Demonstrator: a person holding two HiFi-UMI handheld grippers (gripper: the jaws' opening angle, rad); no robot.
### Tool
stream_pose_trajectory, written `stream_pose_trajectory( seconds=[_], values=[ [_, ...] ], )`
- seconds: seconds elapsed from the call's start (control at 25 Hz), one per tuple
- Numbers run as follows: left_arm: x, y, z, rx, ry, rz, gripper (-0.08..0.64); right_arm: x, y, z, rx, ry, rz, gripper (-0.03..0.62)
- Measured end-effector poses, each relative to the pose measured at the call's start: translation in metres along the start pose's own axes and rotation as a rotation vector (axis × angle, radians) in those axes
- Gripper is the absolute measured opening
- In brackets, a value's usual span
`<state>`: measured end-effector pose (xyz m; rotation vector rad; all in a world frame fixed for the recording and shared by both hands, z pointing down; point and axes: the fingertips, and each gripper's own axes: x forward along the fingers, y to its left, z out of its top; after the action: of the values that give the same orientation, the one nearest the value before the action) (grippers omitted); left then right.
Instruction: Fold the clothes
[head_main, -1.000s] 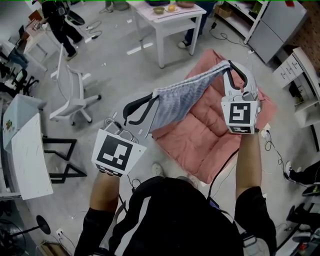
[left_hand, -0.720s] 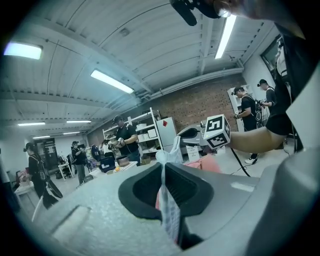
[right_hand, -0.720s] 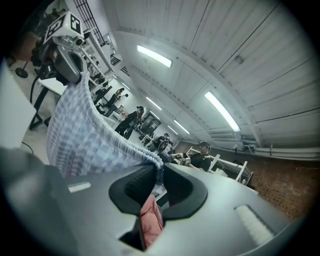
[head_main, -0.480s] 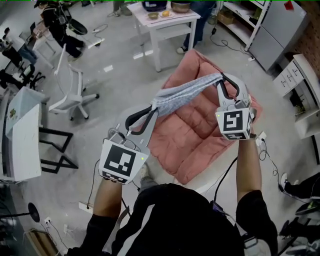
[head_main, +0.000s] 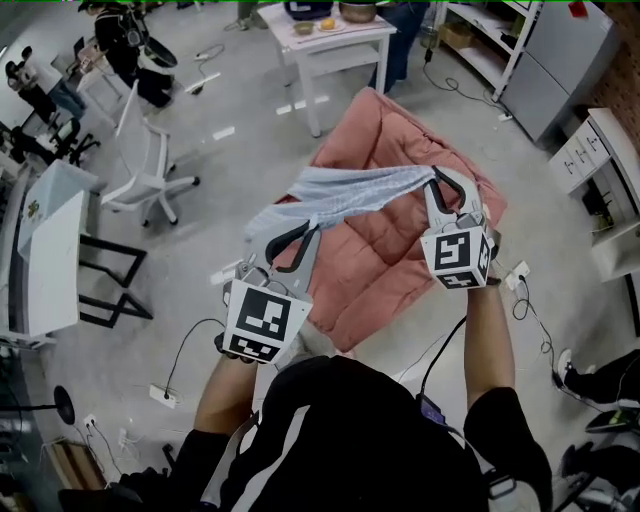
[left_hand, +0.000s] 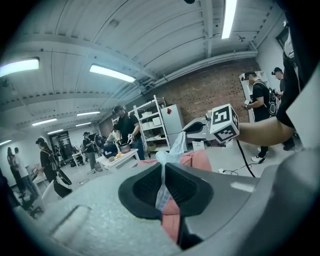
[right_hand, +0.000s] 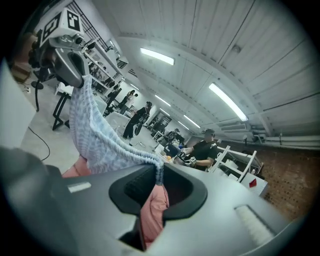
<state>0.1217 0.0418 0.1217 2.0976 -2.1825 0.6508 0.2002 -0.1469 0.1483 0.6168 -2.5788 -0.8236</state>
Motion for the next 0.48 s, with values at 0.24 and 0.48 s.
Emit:
stream_pose_trajectory(
  seconds=[0.24, 0.48],
  values=[
    [0.016, -0.072, -0.025, -0.064, 0.087, -0.130, 0.026, -0.035, 0.007, -0.060, 0.059, 0.082, 0.012, 0.052],
    [0.024, -0.152, -0.073, -0.029, 0.197, -0.317, 0.026, -0.068, 0.028, -0.134, 0.019, 0.192, 0.083, 0.052]
  ],
)
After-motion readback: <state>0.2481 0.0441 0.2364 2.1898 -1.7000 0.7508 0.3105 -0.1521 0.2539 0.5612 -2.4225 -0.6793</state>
